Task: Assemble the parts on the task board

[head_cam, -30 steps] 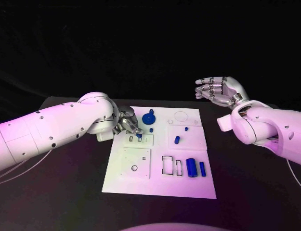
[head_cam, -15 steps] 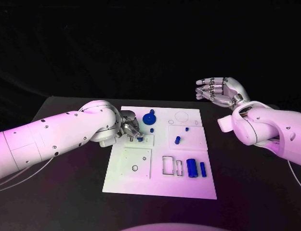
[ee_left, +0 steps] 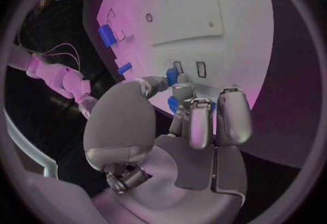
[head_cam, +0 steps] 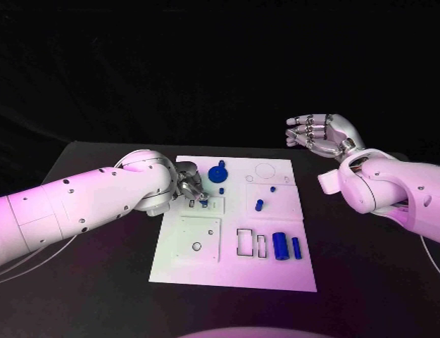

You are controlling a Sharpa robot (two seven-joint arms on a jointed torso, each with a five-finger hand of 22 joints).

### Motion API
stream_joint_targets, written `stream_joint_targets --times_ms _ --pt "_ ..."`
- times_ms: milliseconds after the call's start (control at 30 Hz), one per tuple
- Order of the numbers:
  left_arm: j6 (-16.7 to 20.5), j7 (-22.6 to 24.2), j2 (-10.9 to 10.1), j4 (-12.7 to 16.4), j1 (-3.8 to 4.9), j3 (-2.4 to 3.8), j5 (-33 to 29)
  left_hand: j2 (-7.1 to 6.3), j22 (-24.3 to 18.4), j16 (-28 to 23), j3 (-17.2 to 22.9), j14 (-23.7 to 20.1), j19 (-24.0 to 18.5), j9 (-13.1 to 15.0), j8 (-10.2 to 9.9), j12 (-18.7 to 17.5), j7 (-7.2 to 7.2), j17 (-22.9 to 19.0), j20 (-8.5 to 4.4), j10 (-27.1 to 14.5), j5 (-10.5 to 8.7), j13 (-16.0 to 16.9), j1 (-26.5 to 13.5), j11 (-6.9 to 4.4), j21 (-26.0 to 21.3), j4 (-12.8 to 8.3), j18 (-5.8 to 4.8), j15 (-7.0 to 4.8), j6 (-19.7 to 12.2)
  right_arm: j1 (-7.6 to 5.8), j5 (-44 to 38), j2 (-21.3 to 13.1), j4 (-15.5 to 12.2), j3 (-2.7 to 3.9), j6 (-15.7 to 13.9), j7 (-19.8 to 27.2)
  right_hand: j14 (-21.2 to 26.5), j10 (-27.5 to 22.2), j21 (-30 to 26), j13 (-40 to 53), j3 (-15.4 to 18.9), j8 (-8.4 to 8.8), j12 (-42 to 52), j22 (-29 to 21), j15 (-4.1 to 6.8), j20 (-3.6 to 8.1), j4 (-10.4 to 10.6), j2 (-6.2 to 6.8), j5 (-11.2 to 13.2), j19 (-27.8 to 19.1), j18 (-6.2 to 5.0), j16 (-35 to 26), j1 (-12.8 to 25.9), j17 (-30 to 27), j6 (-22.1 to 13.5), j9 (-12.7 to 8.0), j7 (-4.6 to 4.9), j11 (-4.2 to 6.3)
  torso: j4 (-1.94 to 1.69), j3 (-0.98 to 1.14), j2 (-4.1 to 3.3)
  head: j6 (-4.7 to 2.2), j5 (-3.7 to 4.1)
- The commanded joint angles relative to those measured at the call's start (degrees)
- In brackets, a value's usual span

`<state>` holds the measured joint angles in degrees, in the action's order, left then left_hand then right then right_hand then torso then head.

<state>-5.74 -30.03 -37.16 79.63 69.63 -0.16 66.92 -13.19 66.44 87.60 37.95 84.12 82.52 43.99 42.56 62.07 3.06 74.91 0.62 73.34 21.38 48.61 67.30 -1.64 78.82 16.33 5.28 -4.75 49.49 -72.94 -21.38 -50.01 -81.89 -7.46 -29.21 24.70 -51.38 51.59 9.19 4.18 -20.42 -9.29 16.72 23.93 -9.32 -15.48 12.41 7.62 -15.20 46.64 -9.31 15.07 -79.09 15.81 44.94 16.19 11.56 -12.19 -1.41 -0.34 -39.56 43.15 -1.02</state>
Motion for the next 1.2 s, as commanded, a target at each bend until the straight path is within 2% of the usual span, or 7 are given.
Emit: stream_joint_targets --times_ms 33,567,1200 --pt "-0.4 0.5 0.1 0.1 -0.02 0.01 1.2 -0.14 0.1 0.2 14.6 4.6 0.3 0.1 -0.3 0.3 -0.05 9.8 0.11 0.5 0.39 0.1 -0.3 0.07 0.4 -14.9 -0.91 -0.41 0.4 0.07 -0.2 0.1 0.0 0.01 1.0 0.8 0.0 -0.5 -0.3 0.0 0.0 0.21 0.0 0.0 -0.31 -0.2 -0.1 -0.03 0.0 0.2 -0.97 -0.3 0.4 -0.1 -0.3 -0.1 4.27 0.05 -0.05 0.0 0.04 0.14 -0.05" --pt "-4.5 0.3 0.2 -0.1 -0.04 0.01 1.2 -0.51 0.5 0.3 14.5 4.7 0.5 0.1 -0.3 0.6 -0.12 10.2 0.12 0.8 0.91 0.5 -0.4 -0.01 0.6 -15.1 -1.0 -0.48 0.6 0.19 0.1 0.0 0.1 0.01 1.4 0.8 0.0 -0.6 -0.5 -0.2 0.1 0.24 0.1 -0.3 -0.33 -0.23 0.0 -0.2 -0.1 0.2 -0.98 -0.5 0.9 -0.2 -0.3 -0.2 4.29 0.02 -0.04 -0.01 0.01 0.18 -0.06" --pt "-3.8 0.5 1.0 -1.0 -0.34 -0.02 1.1 -0.57 0.5 0.3 14.4 4.7 0.5 0.1 -0.3 0.7 -0.14 10.1 0.14 0.8 0.95 0.6 -0.4 -0.02 0.6 -15.2 -1.01 -0.49 0.7 0.19 0.6 0.0 0.1 0.0 1.6 0.9 -0.1 -0.6 -0.5 -0.2 0.1 0.25 0.1 -0.4 -0.34 -0.24 0.0 -0.25 -0.2 0.2 -0.98 -0.5 1.1 -0.2 -0.3 -0.2 4.29 0.02 0.02 0.02 0.02 0.23 -0.04"
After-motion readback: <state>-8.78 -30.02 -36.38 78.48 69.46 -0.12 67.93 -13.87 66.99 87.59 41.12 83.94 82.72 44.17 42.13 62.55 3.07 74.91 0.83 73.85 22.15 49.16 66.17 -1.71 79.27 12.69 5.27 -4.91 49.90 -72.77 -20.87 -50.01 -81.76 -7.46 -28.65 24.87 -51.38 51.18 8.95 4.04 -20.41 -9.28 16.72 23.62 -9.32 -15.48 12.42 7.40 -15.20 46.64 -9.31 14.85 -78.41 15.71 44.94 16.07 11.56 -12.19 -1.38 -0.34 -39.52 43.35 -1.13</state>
